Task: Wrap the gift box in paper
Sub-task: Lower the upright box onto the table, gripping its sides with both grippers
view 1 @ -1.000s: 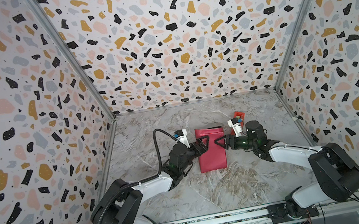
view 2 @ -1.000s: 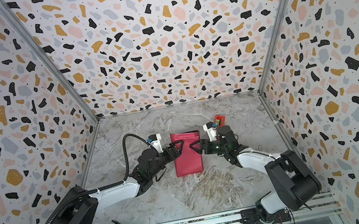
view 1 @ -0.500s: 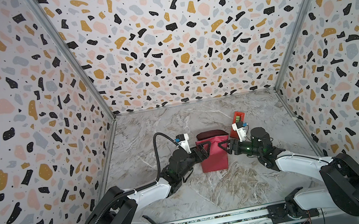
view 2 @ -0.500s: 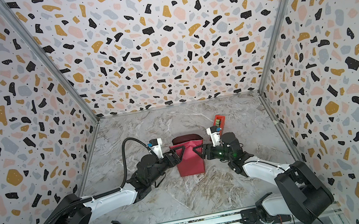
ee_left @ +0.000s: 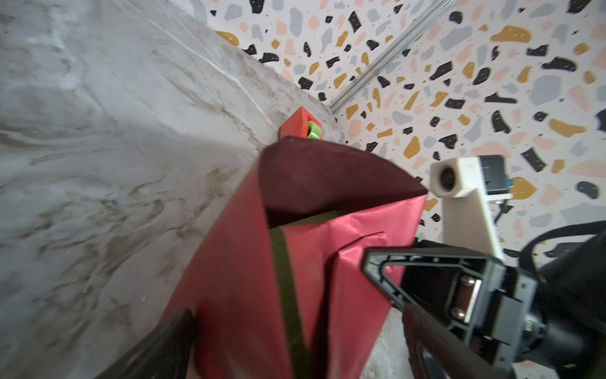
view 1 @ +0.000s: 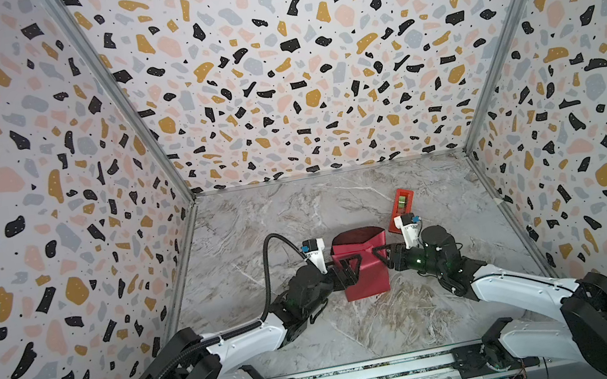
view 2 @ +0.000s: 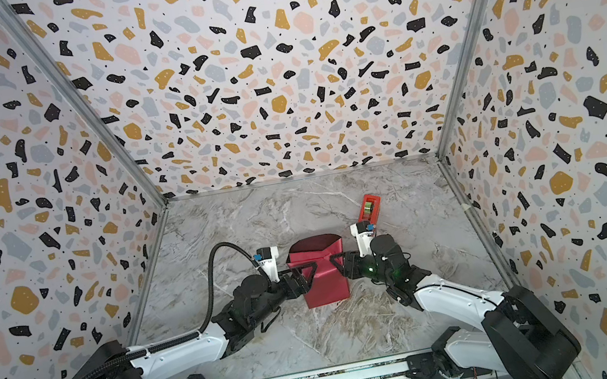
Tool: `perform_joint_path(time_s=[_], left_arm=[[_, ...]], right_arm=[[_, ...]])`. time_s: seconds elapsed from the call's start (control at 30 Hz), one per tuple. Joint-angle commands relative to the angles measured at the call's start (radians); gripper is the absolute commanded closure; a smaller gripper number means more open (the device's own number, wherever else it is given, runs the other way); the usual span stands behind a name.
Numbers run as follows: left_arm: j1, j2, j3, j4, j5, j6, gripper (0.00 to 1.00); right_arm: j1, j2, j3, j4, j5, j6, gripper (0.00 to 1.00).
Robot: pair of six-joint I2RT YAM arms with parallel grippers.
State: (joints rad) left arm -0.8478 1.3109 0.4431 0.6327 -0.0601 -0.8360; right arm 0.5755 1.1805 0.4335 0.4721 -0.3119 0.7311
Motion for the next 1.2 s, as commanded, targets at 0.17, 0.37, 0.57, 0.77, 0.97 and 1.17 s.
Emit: perform_joint_path(time_s=[0.17, 0.37, 0.57, 0.77, 0.97, 1.17], left_arm=[[-0.004, 0.062, 0.067, -0.094, -0.163, 0.101, 0.07], [-0.004, 0.07, 0.074, -0.106, -0.143, 0.127, 0.13], [-0.004, 0.06, 0.125, -0.176, -0.206, 0.172, 0.11], [-0.003, 0.079, 0.169, -0.262, -0.322, 0.237, 0.14], [-0.005, 0.121, 0.194, -0.298, -0.333, 0.272, 0.22], [-0.004, 0.105, 0.228, -0.332, -0.376, 0.315, 0.27]], right_arm=[[0.008, -0.044, -0.01, -0.079, 0.05, -0.079, 0.5], [0.008, -0.035, 0.085, -0.175, 0.168, -0.176, 0.28], [0.009, 0.068, 0.137, -0.221, 0.225, -0.24, 0.34], [0.009, 0.042, 0.088, -0.227, 0.241, -0.248, 0.45], [0.02, 0.03, 0.145, -0.282, 0.283, -0.288, 0.47], [0.056, 0.055, 0.223, -0.383, 0.413, -0.35, 0.48]])
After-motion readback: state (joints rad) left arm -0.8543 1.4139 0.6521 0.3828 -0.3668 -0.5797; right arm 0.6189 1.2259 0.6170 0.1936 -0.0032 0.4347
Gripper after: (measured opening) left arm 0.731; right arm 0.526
